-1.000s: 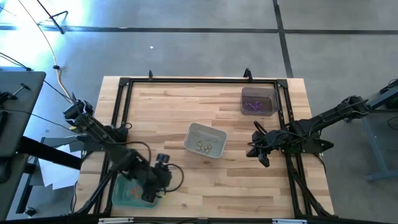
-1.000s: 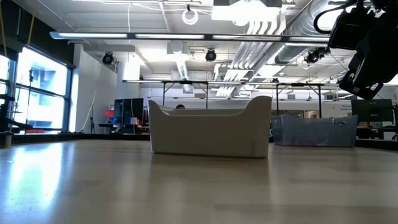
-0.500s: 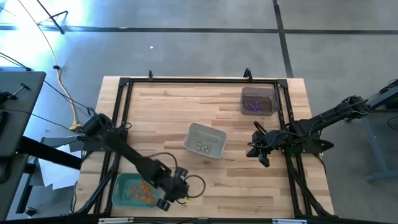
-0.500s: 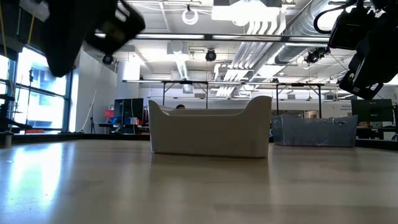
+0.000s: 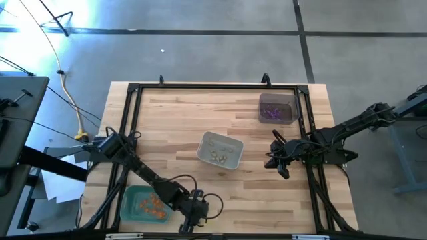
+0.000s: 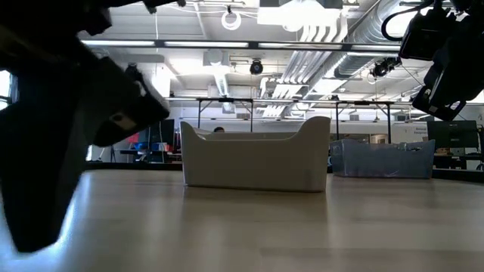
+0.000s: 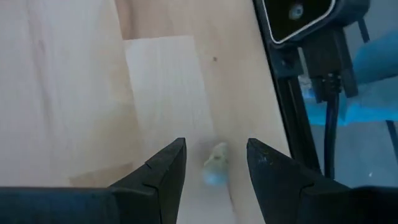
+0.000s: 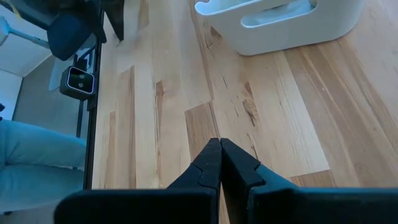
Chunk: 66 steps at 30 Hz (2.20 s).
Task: Sort Halloween decoration
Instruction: Put the white skull toy into the white bin
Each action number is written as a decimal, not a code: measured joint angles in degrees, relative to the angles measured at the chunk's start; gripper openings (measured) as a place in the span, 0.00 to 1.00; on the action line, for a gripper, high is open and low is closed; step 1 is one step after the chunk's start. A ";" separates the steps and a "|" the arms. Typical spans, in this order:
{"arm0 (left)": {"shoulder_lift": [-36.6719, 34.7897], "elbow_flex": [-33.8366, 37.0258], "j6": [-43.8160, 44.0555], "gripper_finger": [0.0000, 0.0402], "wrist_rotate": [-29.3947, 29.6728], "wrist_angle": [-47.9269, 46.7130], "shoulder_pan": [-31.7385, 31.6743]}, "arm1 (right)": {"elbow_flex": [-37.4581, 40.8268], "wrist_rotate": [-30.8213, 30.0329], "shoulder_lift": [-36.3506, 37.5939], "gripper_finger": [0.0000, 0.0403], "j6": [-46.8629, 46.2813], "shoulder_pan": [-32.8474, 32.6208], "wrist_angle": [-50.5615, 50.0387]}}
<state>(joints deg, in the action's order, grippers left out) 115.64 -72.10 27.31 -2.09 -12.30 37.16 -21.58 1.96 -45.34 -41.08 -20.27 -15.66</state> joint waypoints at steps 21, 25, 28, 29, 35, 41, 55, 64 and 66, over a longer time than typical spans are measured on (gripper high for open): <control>3.37 -0.23 -3.75 0.38 8.61 -1.22 2.71 | 0.01 0.00 0.00 0.00 0.00 0.01 0.00; 3.47 -0.22 -6.01 0.31 9.37 -1.97 2.76 | 0.00 -0.01 0.00 0.00 0.00 0.02 0.00; 3.51 -0.22 -5.99 0.24 10.30 -2.46 2.76 | 0.00 0.01 0.00 0.00 0.00 0.02 0.00; 3.51 -0.22 -5.97 0.21 10.40 -2.53 2.71 | 0.00 -0.01 0.00 0.00 0.00 0.01 0.01; 3.53 -0.15 -4.89 0.05 10.72 -2.94 2.61 | 0.00 0.01 0.00 0.00 0.00 0.02 0.00; 3.51 -0.09 -4.29 0.04 10.73 -2.99 2.61 | 0.00 0.01 0.00 0.00 0.00 0.02 0.00; 0.24 0.31 -0.36 0.04 10.12 -4.96 2.57 | 0.00 -0.01 0.00 0.00 -0.02 0.00 0.02; -6.02 0.31 1.45 0.04 9.88 -7.59 2.98 | 0.00 -0.01 0.00 0.00 0.00 0.02 -0.09; -8.25 0.26 2.37 0.04 9.86 -8.05 2.98 | 0.02 -0.01 0.00 0.00 0.00 0.01 -0.04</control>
<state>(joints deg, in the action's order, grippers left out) 107.39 -71.83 29.68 7.77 -20.35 40.14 -21.56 1.96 -45.34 -41.08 -20.26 -15.70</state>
